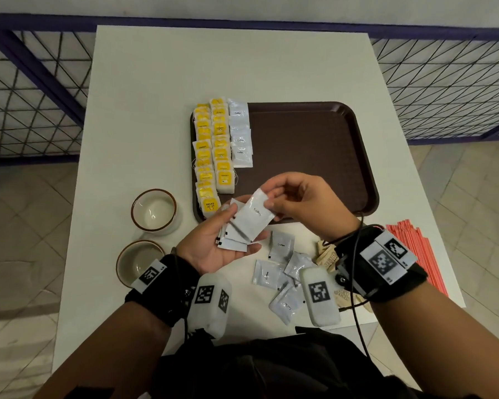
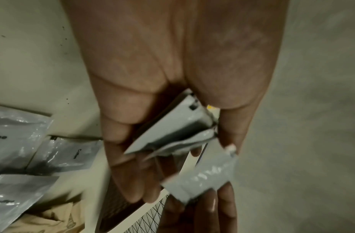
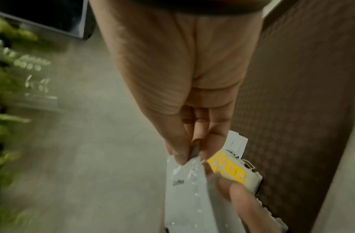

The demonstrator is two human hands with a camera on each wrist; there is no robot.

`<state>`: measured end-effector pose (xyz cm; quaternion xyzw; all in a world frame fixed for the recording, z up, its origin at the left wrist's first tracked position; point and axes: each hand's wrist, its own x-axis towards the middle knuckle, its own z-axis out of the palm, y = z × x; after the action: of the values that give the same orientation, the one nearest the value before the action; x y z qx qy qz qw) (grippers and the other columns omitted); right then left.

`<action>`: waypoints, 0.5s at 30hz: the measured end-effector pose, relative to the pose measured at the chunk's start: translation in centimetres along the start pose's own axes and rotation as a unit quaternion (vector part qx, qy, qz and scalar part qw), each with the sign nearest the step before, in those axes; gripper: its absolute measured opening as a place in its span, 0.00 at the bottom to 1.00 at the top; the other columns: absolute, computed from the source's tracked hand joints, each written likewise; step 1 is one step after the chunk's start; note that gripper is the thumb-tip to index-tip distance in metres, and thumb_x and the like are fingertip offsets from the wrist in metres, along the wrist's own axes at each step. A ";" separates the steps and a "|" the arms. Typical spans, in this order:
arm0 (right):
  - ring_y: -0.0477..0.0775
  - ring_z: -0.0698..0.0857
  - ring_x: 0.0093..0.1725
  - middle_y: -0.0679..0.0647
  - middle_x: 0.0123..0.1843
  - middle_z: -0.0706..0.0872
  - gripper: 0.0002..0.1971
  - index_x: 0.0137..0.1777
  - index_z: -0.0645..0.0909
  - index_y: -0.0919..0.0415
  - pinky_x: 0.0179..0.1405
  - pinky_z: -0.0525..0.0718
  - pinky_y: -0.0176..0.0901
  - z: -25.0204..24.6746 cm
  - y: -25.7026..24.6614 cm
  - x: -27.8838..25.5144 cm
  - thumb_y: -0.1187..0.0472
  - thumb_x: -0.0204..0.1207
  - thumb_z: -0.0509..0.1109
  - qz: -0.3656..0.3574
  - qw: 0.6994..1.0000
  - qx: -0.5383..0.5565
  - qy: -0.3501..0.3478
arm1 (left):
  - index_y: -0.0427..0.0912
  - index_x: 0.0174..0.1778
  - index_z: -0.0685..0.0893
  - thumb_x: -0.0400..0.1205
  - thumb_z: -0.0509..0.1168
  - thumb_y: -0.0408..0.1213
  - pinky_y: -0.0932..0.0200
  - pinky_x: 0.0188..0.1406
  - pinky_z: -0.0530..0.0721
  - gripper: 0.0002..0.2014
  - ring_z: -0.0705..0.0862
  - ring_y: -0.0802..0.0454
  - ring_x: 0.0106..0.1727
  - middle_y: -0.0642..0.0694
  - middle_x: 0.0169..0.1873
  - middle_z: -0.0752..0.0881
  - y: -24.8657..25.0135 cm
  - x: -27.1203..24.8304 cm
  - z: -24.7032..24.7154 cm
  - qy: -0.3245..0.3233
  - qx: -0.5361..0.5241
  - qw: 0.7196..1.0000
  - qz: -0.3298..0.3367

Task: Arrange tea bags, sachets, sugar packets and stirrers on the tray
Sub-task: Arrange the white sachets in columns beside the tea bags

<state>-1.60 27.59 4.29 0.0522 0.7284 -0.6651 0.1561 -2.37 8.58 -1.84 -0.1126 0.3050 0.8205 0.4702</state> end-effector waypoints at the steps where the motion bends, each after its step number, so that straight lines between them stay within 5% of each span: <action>1: 0.48 0.85 0.36 0.57 0.39 0.86 0.09 0.50 0.83 0.64 0.38 0.88 0.40 0.4 -0.1 0.1 0.74 0.72 0.72 -0.011 0.999 -0.048 -0.022 | 0.47 0.61 0.85 0.55 0.83 0.55 0.50 0.44 0.88 0.38 0.89 0.40 0.51 0.39 0.54 0.88 0.1 -0.1 0.3 -0.017 0.004 1.000 -0.018; 5: 0.42 0.84 0.39 0.54 0.45 0.87 0.10 0.52 0.86 0.60 0.42 0.86 0.40 2.1 0.4 0.7 0.66 0.71 0.75 -0.108 0.962 -0.247 -0.028 | 0.42 0.58 0.83 0.53 0.83 0.55 0.51 0.43 0.89 0.39 0.90 0.43 0.47 0.39 0.47 0.90 -0.2 -0.1 1.0 -0.035 0.051 0.998 -0.029; 7: 0.44 0.82 0.54 0.50 0.56 0.85 0.22 0.63 0.81 0.56 0.56 0.83 0.45 2.1 0.7 0.6 0.54 0.69 0.77 -0.144 0.945 -0.290 -0.051 | 0.39 0.59 0.77 0.55 0.84 0.52 0.53 0.39 0.88 0.40 0.89 0.45 0.43 0.40 0.42 0.89 -0.2 0.0 1.2 -0.019 0.057 0.998 -0.008; 9: 0.47 0.72 0.70 0.42 0.65 0.78 0.39 0.74 0.71 0.49 0.69 0.70 0.52 2.1 1.1 0.2 0.43 0.62 0.79 -0.101 0.925 -0.348 -0.116 | 0.41 0.61 0.77 0.56 0.83 0.51 0.54 0.36 0.88 0.40 0.90 0.47 0.44 0.41 0.44 0.89 -0.3 0.0 1.3 -0.017 0.050 0.999 0.009; 12: 0.49 0.65 0.76 0.44 0.72 0.73 0.44 0.77 0.66 0.48 0.72 0.61 0.57 3.0 2.3 -0.6 0.44 0.60 0.80 -0.120 0.880 -0.448 -0.101 | 0.43 0.58 0.80 0.55 0.83 0.50 0.55 0.34 0.88 0.36 0.89 0.48 0.47 0.42 0.44 0.89 -0.7 0.2 1.0 0.000 0.048 0.999 0.026; 15: 0.52 0.66 0.77 0.47 0.73 0.74 0.42 0.76 0.67 0.50 0.71 0.63 0.58 3.0 3.1 -0.9 0.45 0.61 0.79 -0.165 0.885 -0.430 -0.074 | 0.43 0.53 0.80 0.62 0.82 0.42 0.56 0.34 0.86 0.26 0.85 0.50 0.40 0.41 0.40 0.83 -1.2 0.3 0.9 0.000 0.038 0.999 0.035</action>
<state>0.65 25.07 1.39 -0.1902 0.9273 -0.3050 0.1047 -1.39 9.76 -1.76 -0.0843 0.3400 0.8242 0.4451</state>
